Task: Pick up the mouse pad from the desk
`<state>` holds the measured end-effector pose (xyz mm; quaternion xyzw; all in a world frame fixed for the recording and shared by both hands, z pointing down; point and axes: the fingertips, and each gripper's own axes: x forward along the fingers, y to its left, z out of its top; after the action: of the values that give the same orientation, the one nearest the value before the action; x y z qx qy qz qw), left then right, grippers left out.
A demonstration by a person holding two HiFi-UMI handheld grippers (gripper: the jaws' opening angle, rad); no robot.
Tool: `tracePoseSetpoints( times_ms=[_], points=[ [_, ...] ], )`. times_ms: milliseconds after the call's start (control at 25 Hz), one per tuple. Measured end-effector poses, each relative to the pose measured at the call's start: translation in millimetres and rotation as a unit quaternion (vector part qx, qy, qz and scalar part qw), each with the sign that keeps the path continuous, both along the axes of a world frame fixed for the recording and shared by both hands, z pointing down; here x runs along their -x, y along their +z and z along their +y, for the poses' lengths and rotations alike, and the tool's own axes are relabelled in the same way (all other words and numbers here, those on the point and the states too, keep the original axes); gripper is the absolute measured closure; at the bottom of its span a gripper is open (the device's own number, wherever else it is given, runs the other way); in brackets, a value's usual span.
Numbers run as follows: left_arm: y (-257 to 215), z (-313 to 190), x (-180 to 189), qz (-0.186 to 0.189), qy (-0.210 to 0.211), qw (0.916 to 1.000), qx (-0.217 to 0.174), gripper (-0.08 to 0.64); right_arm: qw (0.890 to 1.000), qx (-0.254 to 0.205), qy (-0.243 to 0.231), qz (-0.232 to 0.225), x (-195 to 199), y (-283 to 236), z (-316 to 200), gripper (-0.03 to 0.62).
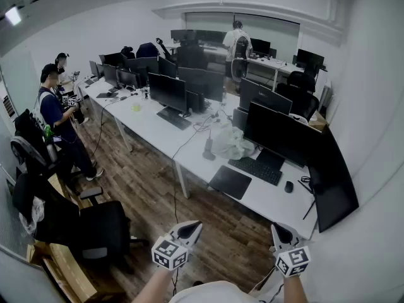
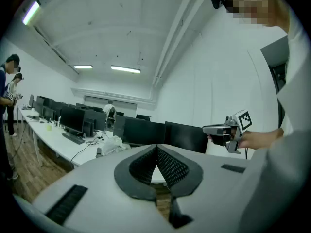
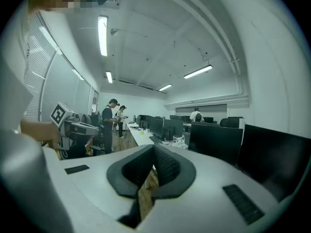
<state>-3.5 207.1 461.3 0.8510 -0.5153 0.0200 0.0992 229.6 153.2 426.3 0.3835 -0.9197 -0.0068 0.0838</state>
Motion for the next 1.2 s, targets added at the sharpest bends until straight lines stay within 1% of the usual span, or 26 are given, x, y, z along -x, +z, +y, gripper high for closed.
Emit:
tracePoseSetpoints(
  times_ms=[240,480,680,920,1200],
  points=[
    [2,5,-3,0.000,0.001,1.0000,0.000,0.543,1.000,-0.001,-0.005,0.002,0,2,7,0.581],
    [3,7,-4,-0.003,0.002,1.0000,0.004,0.543,1.000,0.000,-0.005,-0.005,1,-1,9,0.581],
    [4,9,-2,-0.004,0.004,1.0000,0.006,0.543,1.000,0.009,0.005,-0.013,0,1,8,0.581],
    [6,11,0,-0.001,0.009,0.9999,0.010,0.543,0.999,0.005,0.028,-0.015,0,0,8,0.580],
    [7,20,7,-0.002,0.017,0.9998,0.012,0.543,0.999,0.006,0.035,-0.017,6,-2,17,0.503]
  ],
)
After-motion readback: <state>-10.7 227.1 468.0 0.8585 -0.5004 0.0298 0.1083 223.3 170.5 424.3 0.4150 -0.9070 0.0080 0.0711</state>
